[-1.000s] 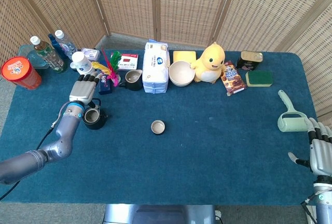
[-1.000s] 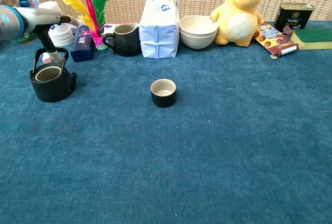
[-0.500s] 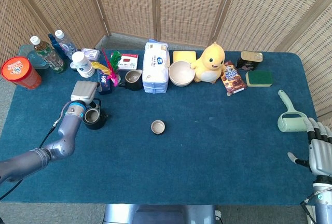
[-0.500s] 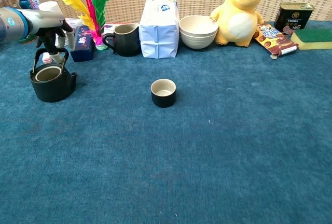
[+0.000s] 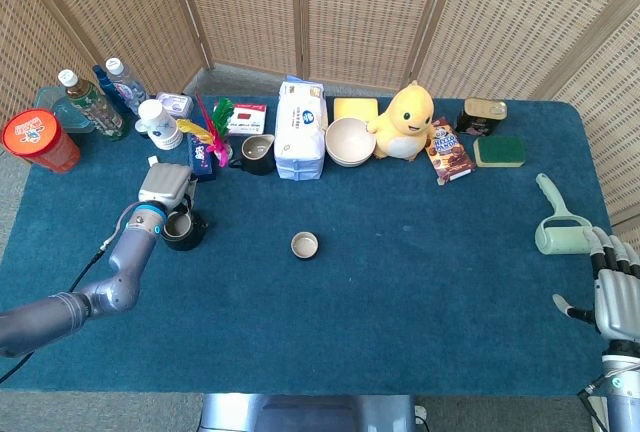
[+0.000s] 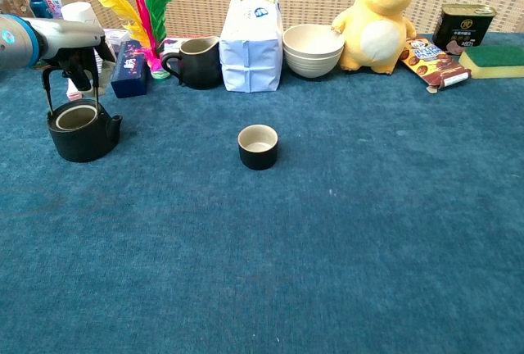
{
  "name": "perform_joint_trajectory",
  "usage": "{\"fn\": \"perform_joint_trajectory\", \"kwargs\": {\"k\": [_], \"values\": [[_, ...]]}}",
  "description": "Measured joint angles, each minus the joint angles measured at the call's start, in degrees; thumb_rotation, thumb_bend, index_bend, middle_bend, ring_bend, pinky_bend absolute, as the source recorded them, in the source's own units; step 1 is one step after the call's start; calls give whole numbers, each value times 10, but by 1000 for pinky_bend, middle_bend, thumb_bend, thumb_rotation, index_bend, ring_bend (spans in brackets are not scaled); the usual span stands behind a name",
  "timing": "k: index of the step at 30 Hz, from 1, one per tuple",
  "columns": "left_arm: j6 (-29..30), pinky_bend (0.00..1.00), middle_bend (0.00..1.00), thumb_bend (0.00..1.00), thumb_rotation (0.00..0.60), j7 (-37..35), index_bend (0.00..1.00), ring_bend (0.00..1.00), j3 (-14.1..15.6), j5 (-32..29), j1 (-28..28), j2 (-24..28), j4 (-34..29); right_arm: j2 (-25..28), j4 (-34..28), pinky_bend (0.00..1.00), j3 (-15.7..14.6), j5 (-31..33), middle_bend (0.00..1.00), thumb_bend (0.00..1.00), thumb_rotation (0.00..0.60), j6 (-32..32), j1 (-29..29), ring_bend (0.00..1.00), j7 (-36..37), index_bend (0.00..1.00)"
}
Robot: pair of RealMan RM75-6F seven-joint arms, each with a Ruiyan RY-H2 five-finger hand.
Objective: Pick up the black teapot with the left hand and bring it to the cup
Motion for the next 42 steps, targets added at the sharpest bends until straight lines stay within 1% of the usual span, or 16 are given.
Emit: {"fn": "perform_joint_trajectory", "kwargs": {"k": [6,13,16,19,24,31,35,42], "values": [[6,1000,934,521,600,-27,750,827,-4,29,8,27,-51,1,-3,0,-1,-2,0,0,600,2,-1,0,-1,0],[16,1000,942,525,600,-65,750,833,-16,81,17,71,-134,3,-8,0,-2,-4,0,0,600,4,-2,0,1,0],[26,1000,943,525,600,-72,750,833,-23,93,17,84,-164,4,-8,0,-2,-2,0,0,600,3,-2,0,-1,0],[37,1000,942,522,600,-68,750,831,-29,93,7,88,-183,3,-10,0,-2,2,0,0,600,0,-2,0,-5,0],[50,1000,942,519,600,-40,750,828,-33,85,-15,79,-198,5,-12,0,0,4,0,0,600,3,-2,0,-4,0],[74,1000,942,509,600,6,750,824,-36,57,-55,40,-212,9,-14,0,3,7,0,0,600,4,-4,0,5,0],[88,1000,942,507,600,24,750,824,-38,43,-73,23,-214,12,-14,0,4,8,0,0,600,4,-5,0,9,0],[114,1000,942,502,600,68,750,823,-34,28,-95,6,-216,14,-14,0,3,6,0,0,600,3,-5,0,13,0]]}}
